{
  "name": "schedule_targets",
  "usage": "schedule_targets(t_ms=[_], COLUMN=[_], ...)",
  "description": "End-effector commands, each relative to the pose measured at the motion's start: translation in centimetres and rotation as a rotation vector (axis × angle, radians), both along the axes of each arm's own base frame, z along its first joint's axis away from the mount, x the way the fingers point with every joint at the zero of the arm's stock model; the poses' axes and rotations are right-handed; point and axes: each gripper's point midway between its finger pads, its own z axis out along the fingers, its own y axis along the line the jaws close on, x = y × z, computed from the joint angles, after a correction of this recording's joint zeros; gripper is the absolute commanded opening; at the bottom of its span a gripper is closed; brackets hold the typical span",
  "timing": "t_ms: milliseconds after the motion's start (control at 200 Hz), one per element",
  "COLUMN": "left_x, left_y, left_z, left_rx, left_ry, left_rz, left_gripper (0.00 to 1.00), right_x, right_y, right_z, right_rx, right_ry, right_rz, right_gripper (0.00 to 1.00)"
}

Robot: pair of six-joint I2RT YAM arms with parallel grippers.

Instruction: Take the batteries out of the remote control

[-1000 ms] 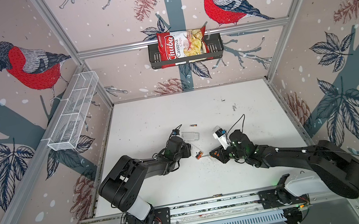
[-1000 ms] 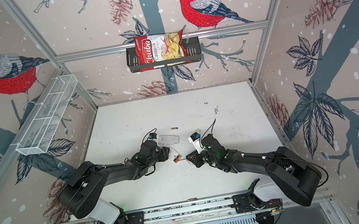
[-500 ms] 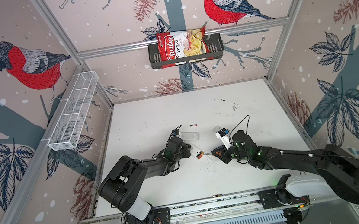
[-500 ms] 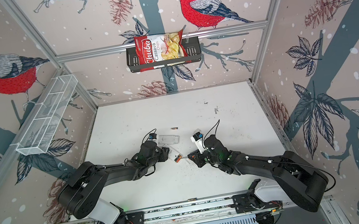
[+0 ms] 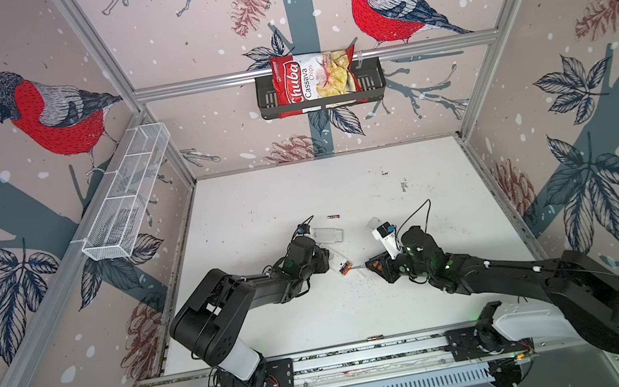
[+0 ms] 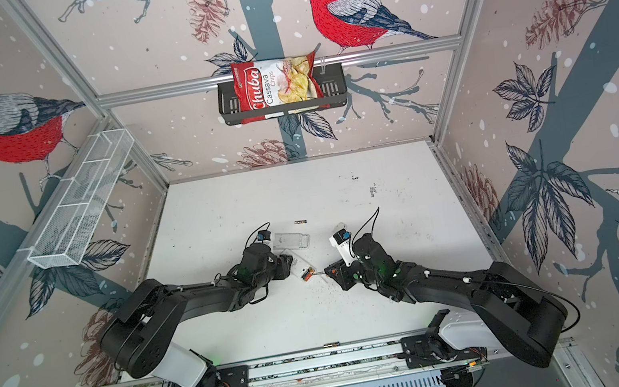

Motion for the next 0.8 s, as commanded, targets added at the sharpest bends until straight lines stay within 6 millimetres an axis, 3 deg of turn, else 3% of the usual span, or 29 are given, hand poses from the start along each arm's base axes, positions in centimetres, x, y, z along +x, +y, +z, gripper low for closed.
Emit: schedule_targets(t_ms=[0, 165, 215, 790], left_x=[-2.2, -2.2, -2.2, -2.8], left_y=[-0.7, -0.8, -0.7, -0.6], left_z=[-1.7, -1.6, -1.7, -2.3], left_rx=[0.009, 0.009, 0.008, -0.002], left_ry=[0.101, 0.100, 0.101, 0.119], left_rz=[-0.078, -0.081, -0.079, -0.085], left_gripper=[0.57, 0.55, 0.55, 0.43], right_x=[0.0, 0.2, 0.1, -0.8], right_y=[0.2, 0.3, 0.2, -0.6], right_z=[0.2, 0.5, -0.5, -2.3], right_rx=[0.008, 0.019, -0.002, -0.017], right_ry=[-0.014, -0.025, -0.003, 0.023], right_rz=[0.011, 0.008, 0.008, -0.028], right_gripper=[0.00, 0.00, 0.00, 0.00])
